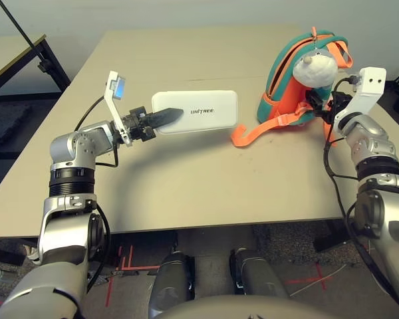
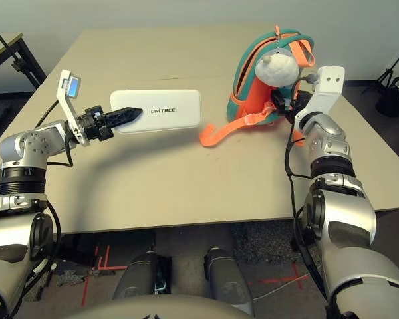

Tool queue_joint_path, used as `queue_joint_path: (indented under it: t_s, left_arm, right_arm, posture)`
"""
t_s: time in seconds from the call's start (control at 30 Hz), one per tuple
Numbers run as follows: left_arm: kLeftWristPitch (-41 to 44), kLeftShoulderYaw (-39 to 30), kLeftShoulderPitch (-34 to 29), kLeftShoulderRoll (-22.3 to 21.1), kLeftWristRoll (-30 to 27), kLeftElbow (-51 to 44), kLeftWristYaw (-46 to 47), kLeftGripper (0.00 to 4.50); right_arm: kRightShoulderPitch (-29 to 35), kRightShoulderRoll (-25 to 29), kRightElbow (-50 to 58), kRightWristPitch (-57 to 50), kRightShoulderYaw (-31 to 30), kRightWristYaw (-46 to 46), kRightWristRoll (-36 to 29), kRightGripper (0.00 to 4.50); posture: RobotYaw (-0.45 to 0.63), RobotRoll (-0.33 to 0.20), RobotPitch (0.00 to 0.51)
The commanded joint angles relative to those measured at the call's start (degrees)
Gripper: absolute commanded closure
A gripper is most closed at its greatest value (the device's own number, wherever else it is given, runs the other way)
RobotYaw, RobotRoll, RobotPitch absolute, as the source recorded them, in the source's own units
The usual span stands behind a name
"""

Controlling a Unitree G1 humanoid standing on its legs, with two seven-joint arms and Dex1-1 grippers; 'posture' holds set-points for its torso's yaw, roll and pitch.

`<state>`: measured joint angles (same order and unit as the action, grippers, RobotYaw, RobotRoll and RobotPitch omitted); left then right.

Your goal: Put the pencil case into the backpack and zip it.

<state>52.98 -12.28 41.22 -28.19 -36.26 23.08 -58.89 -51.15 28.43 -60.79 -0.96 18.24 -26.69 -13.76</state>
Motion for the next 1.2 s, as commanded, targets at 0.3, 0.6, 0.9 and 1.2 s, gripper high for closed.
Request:
queue_joint_path:
  t_s: [0.3, 0.6, 0.9, 1.2]
  left_arm:
    - [0.6, -0.5, -0.4, -0.9, -1.5, -2.2, -0.6, 3.14]
    - [0.6, -0.4, -0.3, -0.9, -1.5, -2.2, -0.5, 3.14]
    - [0.9, -0.4, -0.9, -1.0, -1.6, -2.5, -0.6, 3.14]
    - [1.2, -0.2, -1.1, -1.2, -1.6, -2.8, -0.8, 3.14]
  right_arm:
    - [-0.9, 0.5, -2.0, 1.1, -0.5, 1.4, 1.4, 0.0]
    - [-1.0, 0.7, -2.5, 1.6, -0.7, 1.6, 2.4, 0.0]
    - [-1.3, 0.7, -3.4, 1.9, -0.6, 1.6, 3.0, 0.0]
    - [-2.4, 0.9, -4.8, 2.4, -1.2, 1.5, 4.2, 0.0]
  posture:
    - [-0.13, 0.0, 0.038]
    - [-0.13, 0.0, 0.041]
    - [-0.12, 0.0, 0.045]
    - [-0.13, 0.0, 0.034]
